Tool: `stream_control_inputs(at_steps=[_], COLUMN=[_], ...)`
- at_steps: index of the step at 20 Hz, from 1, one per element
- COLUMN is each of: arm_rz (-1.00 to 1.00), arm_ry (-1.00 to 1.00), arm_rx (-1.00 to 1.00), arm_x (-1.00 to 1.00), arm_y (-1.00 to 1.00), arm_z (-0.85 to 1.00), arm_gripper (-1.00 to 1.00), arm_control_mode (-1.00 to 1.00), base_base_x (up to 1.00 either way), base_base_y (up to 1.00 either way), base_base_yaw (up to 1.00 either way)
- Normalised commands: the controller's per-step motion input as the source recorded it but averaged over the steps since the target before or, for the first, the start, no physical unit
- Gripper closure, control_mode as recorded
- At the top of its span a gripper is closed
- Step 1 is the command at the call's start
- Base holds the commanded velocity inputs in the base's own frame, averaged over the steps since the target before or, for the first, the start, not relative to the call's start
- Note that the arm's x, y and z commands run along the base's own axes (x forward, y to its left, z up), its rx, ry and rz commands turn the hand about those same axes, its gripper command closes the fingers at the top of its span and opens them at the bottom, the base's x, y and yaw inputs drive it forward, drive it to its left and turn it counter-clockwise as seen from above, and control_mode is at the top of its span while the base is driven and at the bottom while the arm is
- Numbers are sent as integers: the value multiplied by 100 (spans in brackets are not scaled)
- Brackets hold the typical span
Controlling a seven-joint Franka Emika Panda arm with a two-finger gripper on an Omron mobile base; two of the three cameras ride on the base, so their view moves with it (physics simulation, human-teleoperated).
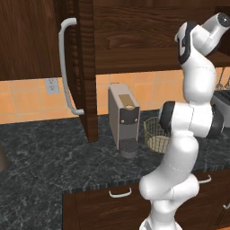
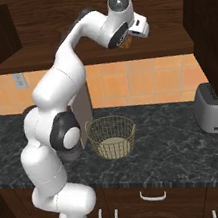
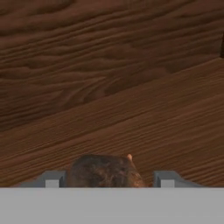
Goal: Open the cabinet, pick up the bread from the cabinet and place it in the basket. Then move the basket to the dining counter.
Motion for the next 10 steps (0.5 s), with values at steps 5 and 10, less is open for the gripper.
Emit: stream_control_inputs(at_steps=[5,10], arm_rz=[-6,-7], arm_ry=[-1,-5], arm_rx=[0,0], arm_x=[-19,-99], arm_y=[4,18], arm_z=[-1,21], arm_gripper=[100,100], arm_control_mode=[-100,-100], base_base_x=[0,0], base_base_y=[0,0], base_base_yaw=[0,0])
